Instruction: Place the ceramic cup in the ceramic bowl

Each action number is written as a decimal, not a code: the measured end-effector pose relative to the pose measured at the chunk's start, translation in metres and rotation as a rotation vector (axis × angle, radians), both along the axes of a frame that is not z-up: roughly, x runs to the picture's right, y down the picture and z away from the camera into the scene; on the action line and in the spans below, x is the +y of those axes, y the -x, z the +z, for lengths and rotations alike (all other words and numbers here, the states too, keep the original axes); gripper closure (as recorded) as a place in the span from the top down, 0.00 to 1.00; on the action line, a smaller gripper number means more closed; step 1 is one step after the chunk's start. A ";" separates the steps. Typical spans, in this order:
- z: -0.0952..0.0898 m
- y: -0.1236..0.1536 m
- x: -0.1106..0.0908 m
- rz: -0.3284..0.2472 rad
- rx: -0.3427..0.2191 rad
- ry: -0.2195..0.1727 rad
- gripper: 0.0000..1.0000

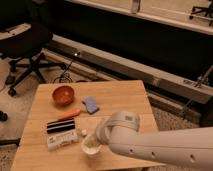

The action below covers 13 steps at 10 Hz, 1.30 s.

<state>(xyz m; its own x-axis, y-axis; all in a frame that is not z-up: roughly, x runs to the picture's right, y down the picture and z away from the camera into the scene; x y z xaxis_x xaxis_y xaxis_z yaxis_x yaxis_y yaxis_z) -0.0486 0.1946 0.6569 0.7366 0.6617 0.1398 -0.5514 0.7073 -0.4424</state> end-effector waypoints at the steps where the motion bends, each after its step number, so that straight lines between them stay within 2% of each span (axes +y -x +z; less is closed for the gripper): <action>1: 0.005 0.000 0.006 -0.003 0.002 0.010 0.80; 4: 0.019 0.006 0.026 -0.037 0.020 0.039 0.80; 7: 0.038 0.008 0.028 -0.058 0.060 0.040 0.80; 10: 0.065 0.003 0.032 -0.063 0.110 0.051 0.80; 11: 0.074 0.003 0.034 -0.061 0.123 0.055 0.78; 13: 0.087 0.009 0.031 -0.058 0.125 0.052 0.62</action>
<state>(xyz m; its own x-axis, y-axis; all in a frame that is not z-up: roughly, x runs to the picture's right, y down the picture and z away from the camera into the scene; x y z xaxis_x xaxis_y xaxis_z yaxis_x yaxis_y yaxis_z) -0.0578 0.2255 0.7441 0.7833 0.6215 0.0112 -0.5634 0.7175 -0.4096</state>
